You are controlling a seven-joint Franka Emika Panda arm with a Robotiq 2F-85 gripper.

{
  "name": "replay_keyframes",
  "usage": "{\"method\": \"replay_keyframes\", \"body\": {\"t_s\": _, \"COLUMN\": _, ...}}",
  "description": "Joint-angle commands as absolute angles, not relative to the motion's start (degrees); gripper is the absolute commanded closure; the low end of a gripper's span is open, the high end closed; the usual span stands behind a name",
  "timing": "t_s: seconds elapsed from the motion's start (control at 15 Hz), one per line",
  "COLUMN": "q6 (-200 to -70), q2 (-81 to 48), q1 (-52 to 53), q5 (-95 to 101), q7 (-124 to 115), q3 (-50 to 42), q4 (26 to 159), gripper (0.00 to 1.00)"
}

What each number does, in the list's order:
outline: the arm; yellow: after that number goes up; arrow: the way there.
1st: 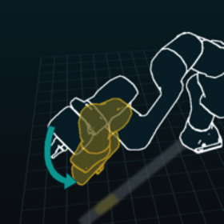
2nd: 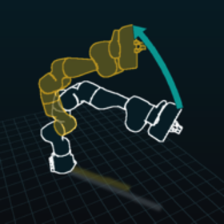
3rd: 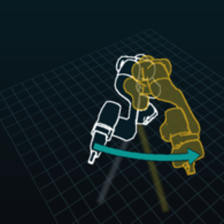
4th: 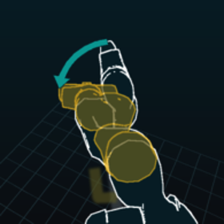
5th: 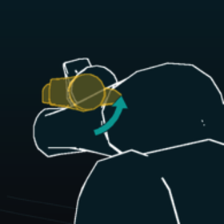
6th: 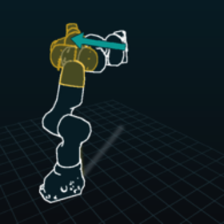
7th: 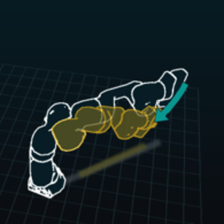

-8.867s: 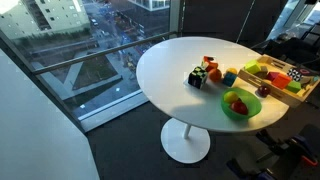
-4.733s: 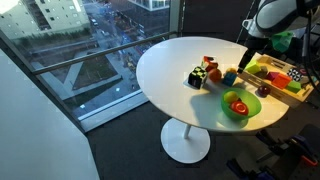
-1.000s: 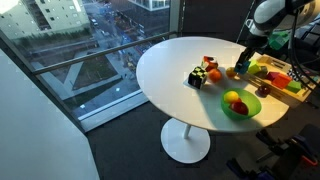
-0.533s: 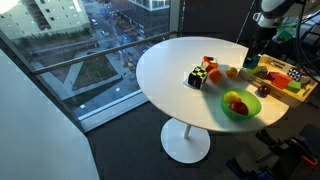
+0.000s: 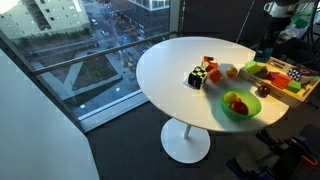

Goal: Pick up the blue block and put it in the tray

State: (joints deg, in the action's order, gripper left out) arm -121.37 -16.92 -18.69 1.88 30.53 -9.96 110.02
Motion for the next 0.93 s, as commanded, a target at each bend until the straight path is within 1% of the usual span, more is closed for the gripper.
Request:
{"method": "replay_keyframes", "body": {"t_s": 0.0, "q6": -119.36, "q2": -14.41, "q1": -18.80, "q5": 4.56, "q7": 29.99, "q3": -11.34, "q4": 110.30, "gripper": 0.71}}
{"method": "replay_keyframes", "body": {"t_s": 0.87, "q6": -115.51, "q2": -16.05, "q1": -18.77, "q5": 16.55, "q7": 28.98, "q3": -15.39, "q4": 111.01, "gripper": 0.71}}
